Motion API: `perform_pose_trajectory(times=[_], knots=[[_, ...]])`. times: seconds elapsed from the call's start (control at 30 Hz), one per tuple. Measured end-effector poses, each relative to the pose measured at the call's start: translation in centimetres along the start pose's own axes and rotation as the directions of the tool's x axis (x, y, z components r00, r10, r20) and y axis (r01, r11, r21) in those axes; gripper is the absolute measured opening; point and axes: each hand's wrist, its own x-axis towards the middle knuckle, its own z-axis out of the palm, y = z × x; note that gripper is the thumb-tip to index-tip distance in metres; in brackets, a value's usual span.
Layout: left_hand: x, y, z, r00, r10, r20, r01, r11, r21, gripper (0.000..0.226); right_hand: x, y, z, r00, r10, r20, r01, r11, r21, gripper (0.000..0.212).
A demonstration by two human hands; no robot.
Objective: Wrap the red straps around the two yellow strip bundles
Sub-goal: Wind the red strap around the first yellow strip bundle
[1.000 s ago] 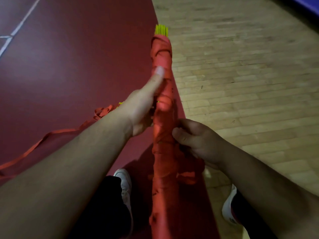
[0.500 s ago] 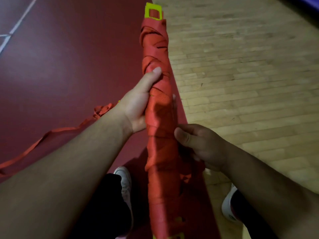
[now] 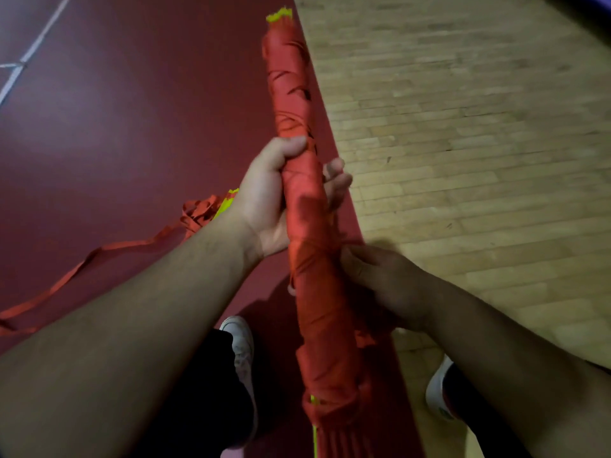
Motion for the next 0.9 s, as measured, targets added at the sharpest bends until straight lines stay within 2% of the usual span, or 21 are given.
perform_pose_trajectory(times=[0.07, 0.17, 0.2, 0.27, 0.3, 0.37, 0.4, 0.47, 0.5, 0.57, 0.6, 0.7, 0.8, 0.83, 0.9], knots=[[0.3, 0.2, -0.2, 0.999, 0.038, 0.001, -0.038, 0.998, -0.044, 0.043, 0.0, -0.3, 0.3, 1.0, -0.012, 0.002, 0.012, 0.997, 0.074, 0.087], [1.0, 0.8, -1.3, 0.991, 0.083, -0.103, -0.052, 0.961, 0.272, 0.049, 0.0, -1.5, 0.0, 0.998, -0.05, -0.031, 0.051, 0.999, 0.013, 0.08], [0.9, 0.7, -1.5, 0.991, 0.056, -0.122, -0.009, 0.935, 0.354, 0.051, 0.1, -1.7, -0.2, 0.999, -0.043, -0.022, 0.042, 0.997, -0.059, 0.077], [0.5, -0.3, -1.3, 0.99, -0.018, -0.138, 0.079, 0.889, 0.45, 0.049, 0.3, -1.5, -0.3, 0.998, -0.035, -0.057, 0.014, 0.941, -0.339, 0.049], [0.2, -1.1, -1.1, 0.988, -0.02, -0.154, 0.093, 0.869, 0.487, 0.041, 0.3, -1.5, -0.1, 0.997, -0.044, -0.063, 0.008, 0.877, -0.48, 0.035], [-0.2, -2.5, -0.8, 0.982, 0.057, -0.178, 0.048, 0.844, 0.534, 0.02, 0.3, -1.0, 0.3, 0.998, -0.054, -0.043, 0.017, 0.795, -0.606, 0.029], [-0.2, -2.8, -0.7, 0.981, 0.092, -0.171, 0.011, 0.854, 0.521, 0.013, 0.1, -0.8, 0.4, 0.998, -0.05, -0.033, 0.021, 0.804, -0.595, 0.03], [-0.2, -2.6, -0.7, 0.989, 0.106, -0.099, -0.055, 0.906, 0.419, 0.008, -0.3, -0.7, 0.3, 0.999, -0.036, -0.017, 0.025, 0.908, -0.418, 0.048], [-0.2, -2.1, -0.7, 0.995, 0.092, -0.037, -0.073, 0.934, 0.35, 0.011, -0.5, -0.8, 0.1, 1.0, -0.019, 0.0, 0.018, 0.951, -0.308, 0.062], [-0.3, -1.2, -0.7, 0.997, 0.047, 0.068, -0.06, 0.977, 0.206, 0.034, -1.0, -1.2, -0.5, 0.999, 0.005, 0.053, 0.002, 0.989, -0.145, 0.084], [-0.3, -0.7, -0.8, 0.993, 0.041, 0.115, -0.057, 0.988, 0.14, 0.042, -1.2, -1.3, -0.8, 0.995, -0.002, 0.095, 0.011, 0.995, -0.096, 0.083], [-0.4, 0.4, -1.1, 0.979, 0.099, 0.177, -0.098, 0.995, -0.015, 0.059, -1.5, -1.5, -0.9, 0.984, -0.011, 0.18, 0.032, 0.993, -0.113, 0.05], [-0.3, 0.4, -1.1, 0.981, 0.145, 0.128, -0.147, 0.989, 0.003, 0.082, -1.7, -1.7, -0.1, 0.975, -0.064, 0.211, 0.081, 0.994, -0.075, 0.028], [-0.3, 0.2, -0.9, 0.981, 0.157, 0.113, -0.158, 0.987, 0.006, 0.085, -1.8, -1.7, 0.1, 0.972, -0.09, 0.216, 0.107, 0.992, -0.066, 0.031], [0.0, -0.1, -0.7, 0.977, 0.189, 0.098, -0.186, 0.982, -0.043, 0.083, -1.6, -1.5, 0.5, 0.968, -0.147, 0.201, 0.16, 0.986, -0.054, 0.051]])
